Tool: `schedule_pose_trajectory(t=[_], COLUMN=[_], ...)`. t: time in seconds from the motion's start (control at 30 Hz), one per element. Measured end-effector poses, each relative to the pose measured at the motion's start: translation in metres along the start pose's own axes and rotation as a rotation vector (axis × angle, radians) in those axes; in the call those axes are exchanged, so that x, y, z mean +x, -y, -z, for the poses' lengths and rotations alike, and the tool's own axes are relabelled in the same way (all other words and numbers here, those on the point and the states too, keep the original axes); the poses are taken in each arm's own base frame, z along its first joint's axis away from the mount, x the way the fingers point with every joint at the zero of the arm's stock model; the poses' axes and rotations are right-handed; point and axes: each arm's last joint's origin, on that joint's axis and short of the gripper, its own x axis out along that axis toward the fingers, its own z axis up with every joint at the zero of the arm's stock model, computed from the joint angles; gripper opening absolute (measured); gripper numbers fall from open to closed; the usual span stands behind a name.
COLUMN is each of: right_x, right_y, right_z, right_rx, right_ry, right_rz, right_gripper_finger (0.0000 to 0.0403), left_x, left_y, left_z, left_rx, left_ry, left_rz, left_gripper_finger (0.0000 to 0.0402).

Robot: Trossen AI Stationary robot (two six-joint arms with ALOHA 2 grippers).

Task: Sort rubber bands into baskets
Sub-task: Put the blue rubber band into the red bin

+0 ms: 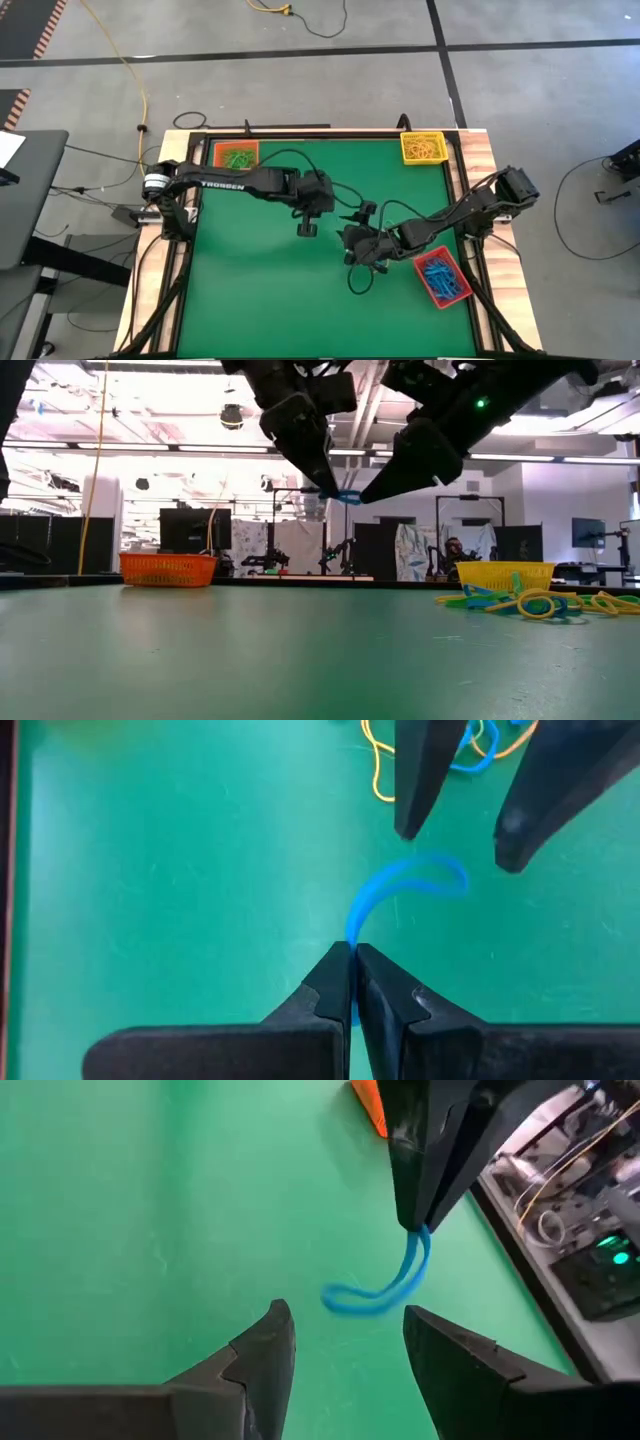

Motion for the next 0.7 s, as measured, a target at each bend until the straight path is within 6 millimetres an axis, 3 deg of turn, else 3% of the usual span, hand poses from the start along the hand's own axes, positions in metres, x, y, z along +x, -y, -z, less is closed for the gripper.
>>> schedule_pose_trajectory(t=[0.37,0.7], right_x=[0.004,0.006], right_y=[0.004,0.007], right_z=[-0.001,0.0], right_rx=[0.052,0.057], right_ry=[-0.003,-0.01], right_rz=[0.0,0.004], right_gripper_finger=[0.0213,0.0124], left_x=[-0.002,-0.003], left_y=[0.02,0.027], left_z=[-0.009,-0.01], left_rx=[0.045,0.061], left_ry=[0.043,0.046], left_rz=[-0.008,0.001], left_gripper_finger=[0.0,0.0])
